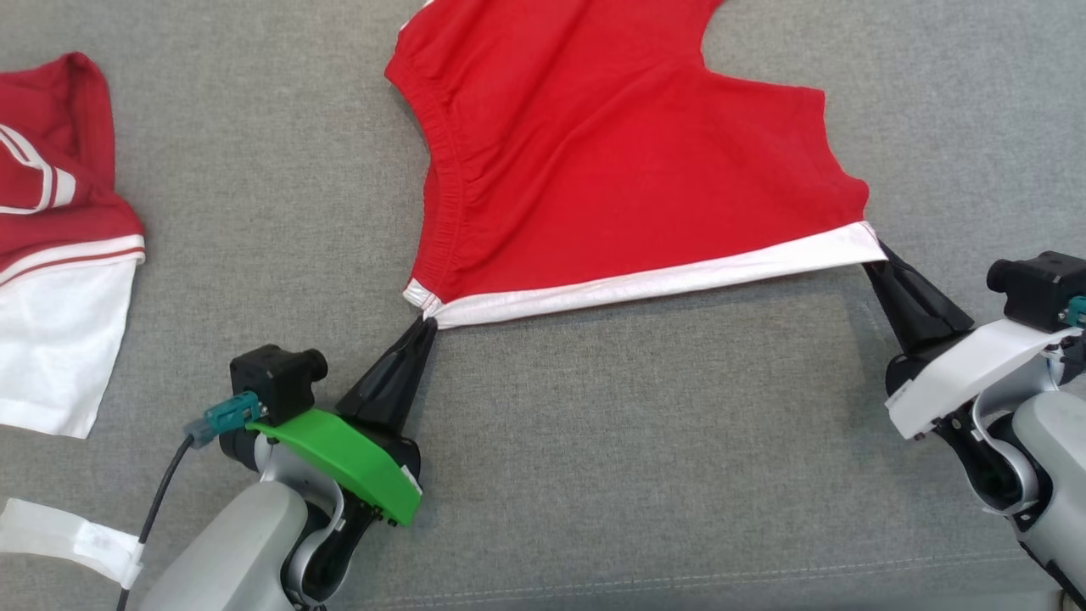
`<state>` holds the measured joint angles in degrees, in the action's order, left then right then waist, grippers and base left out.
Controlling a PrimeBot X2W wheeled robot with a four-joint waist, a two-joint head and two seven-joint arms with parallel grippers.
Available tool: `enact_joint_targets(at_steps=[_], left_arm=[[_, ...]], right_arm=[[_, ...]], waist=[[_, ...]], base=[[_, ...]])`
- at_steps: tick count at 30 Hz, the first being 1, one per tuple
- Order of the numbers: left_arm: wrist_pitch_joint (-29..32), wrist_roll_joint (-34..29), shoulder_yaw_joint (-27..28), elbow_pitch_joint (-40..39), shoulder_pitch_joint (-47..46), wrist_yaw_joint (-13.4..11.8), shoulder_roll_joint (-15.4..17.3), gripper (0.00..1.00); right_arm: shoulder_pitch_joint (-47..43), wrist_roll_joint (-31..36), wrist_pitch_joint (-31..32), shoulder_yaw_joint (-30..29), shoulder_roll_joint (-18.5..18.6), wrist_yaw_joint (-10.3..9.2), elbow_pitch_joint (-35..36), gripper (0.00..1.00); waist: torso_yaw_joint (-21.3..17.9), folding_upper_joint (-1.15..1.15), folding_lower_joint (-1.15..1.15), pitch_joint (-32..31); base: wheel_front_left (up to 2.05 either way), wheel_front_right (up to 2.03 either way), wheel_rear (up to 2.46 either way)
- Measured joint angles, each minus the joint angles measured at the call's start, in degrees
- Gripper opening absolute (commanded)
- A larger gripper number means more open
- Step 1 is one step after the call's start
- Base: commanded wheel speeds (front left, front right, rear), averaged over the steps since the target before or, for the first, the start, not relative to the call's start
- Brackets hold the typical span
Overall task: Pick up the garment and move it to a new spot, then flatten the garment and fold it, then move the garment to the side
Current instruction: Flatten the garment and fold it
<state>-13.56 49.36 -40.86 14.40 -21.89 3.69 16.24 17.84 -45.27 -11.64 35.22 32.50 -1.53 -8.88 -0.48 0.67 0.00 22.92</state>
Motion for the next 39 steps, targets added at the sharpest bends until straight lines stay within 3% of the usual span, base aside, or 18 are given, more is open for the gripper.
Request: enact_joint_targets(at_steps=[7,16,17,19,24,25,26,28,30,33,39], left_arm=[[0.47,1.93,-1.15,-0.32,1.14,1.13,-0.63,0.00],[0.48,3.67,-1.40,1.63,4.02,1.33,-1.30,0.00],[0.48,3.68,-1.35,2.12,4.30,1.33,-1.25,0.07],[0.48,3.89,-1.37,3.28,4.56,1.34,-1.32,0.12],[0.41,5.86,-0.19,5.26,4.61,1.35,-2.85,0.47],[0.40,6.13,0.02,5.53,4.60,1.35,-3.14,0.79],[0.40,6.27,0.11,5.73,4.60,1.35,-3.25,0.95],[0.38,6.34,0.14,6.38,4.58,1.36,-3.39,1.00],[0.40,6.33,-0.07,7.11,4.53,1.38,-3.60,1.00],[0.34,6.14,-0.21,7.44,4.23,1.62,-4.02,1.00],[0.27,5.20,0.11,9.09,3.82,1.85,-3.78,1.00]], right_arm=[[-5.37,-1.26,1.97,0.81,3.77,0.68,-1.79,0.00],[-8.15,-0.99,3.19,4.02,2.48,1.01,-4.86,0.00],[-8.15,-0.82,3.15,4.15,2.04,1.01,-5.05,0.00],[-8.11,-0.48,2.98,4.19,1.41,0.99,-5.60,0.00],[-7.67,0.56,1.49,3.92,0.59,0.85,-7.02,0.00],[-7.49,0.81,1.32,4.03,0.12,0.77,-7.15,0.00],[-7.28,1.13,1.21,4.16,-0.40,0.47,-7.25,0.00],[-6.53,1.60,0.63,4.33,-1.44,0.42,-7.49,0.00],[-5.59,3.42,0.47,5.08,-1.89,0.41,-7.59,0.24],[-4.65,6.51,-0.20,6.17,-1.77,-0.11,-8.37,1.00],[-4.28,9.88,-0.71,8.10,-1.65,-0.67,-9.95,1.00]], waist=[[0.47,0.00,0.00,-4.60],[1.23,0.00,0.00,-6.65],[1.06,0.00,0.00,-6.59],[0.77,0.00,0.00,-6.43],[0.57,0.00,0.00,-6.12],[0.54,0.00,0.00,-6.06],[0.51,0.00,0.00,-6.00],[0.43,0.00,0.00,-5.88],[0.35,0.00,0.00,-5.66],[0.28,0.00,0.00,-5.48],[0.14,0.00,0.00,-5.87]], base=[[0.00,0.00,0.00],[0.00,0.00,0.00],[0.00,0.00,0.00],[0.00,0.00,0.00],[0.00,0.00,0.00],[0.00,0.00,0.00],[0.00,0.00,0.00],[0.00,0.00,0.00],[0.00,0.00,0.00],[0.00,0.00,0.00],[0.00,0.00,0.00]])
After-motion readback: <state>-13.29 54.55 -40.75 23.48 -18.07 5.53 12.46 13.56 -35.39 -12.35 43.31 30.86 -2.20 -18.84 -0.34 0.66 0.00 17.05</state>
